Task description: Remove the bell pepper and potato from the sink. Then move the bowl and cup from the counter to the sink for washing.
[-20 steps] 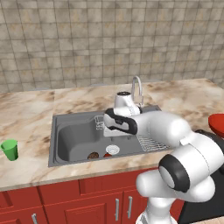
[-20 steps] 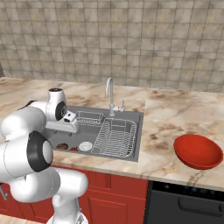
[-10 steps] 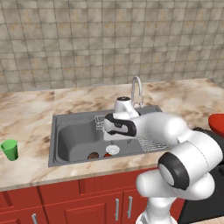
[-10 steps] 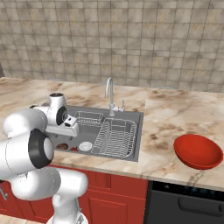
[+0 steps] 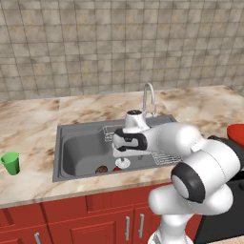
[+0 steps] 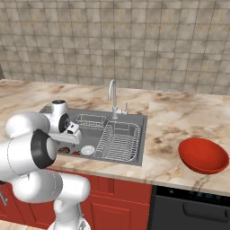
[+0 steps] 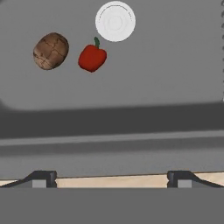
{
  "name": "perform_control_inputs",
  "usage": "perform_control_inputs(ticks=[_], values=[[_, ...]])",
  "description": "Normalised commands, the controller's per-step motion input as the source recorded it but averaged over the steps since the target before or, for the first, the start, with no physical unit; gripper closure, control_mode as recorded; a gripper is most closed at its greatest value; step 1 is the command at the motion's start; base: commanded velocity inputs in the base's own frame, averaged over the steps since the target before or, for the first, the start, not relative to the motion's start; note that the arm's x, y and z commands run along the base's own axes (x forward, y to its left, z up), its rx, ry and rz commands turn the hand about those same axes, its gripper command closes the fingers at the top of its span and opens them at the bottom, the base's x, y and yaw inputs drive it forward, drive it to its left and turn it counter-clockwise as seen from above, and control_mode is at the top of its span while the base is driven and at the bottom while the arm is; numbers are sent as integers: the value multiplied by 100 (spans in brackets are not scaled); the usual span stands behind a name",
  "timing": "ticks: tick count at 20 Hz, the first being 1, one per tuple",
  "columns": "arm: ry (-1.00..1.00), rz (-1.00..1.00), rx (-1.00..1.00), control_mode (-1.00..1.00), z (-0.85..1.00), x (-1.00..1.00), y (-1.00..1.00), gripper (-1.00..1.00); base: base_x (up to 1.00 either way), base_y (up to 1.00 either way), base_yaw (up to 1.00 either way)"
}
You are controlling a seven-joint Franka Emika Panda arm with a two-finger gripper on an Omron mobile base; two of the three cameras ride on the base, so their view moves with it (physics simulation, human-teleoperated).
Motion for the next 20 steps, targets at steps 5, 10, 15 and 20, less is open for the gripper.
perform_control_inputs(ticks=[5, 10, 15, 20], values=[[0, 0, 0, -100, -18, 0, 0, -100, 0, 0, 0], [0, 0, 0, -100, -17, 0, 0, -100, 0, 0, 0], [0, 0, 0, -100, -15, 0, 1, -100, 0, 0, 0], [1, 0, 0, -100, -13, -1, 0, -100, 0, 0, 0]])
